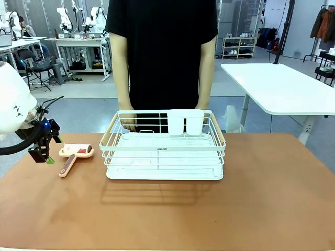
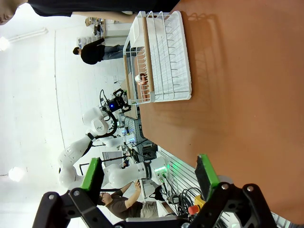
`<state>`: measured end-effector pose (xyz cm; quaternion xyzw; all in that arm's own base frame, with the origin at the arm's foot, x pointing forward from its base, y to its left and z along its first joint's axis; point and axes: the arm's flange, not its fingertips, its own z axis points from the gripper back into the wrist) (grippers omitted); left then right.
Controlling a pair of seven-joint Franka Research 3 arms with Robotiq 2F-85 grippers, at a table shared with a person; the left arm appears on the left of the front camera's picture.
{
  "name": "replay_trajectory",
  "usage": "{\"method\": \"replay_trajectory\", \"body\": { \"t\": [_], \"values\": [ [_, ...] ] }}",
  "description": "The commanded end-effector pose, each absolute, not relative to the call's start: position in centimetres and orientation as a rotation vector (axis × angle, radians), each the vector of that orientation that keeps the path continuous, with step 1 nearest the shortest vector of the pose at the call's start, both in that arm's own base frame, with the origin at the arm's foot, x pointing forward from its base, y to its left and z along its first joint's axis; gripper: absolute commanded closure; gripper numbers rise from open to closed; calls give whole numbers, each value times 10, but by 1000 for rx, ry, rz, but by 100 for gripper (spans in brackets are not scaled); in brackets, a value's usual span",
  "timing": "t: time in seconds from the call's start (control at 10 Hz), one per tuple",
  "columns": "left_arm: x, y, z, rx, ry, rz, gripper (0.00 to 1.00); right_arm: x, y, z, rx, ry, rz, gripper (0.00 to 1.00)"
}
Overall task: Clean the table.
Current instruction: Place the Lint Roller down when the Dish drying rack is positioned in the middle of the table.
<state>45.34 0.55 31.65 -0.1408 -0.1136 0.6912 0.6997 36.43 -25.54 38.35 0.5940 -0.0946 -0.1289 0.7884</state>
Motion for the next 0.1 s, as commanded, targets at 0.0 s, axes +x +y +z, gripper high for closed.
{"method": "replay_trajectory", "body": {
  "t": [0.0],
  "values": [
    [453, 8, 319, -328, -260, 1537, 0, 361, -253, 386, 1283, -206, -274, 0]
  ]
}}
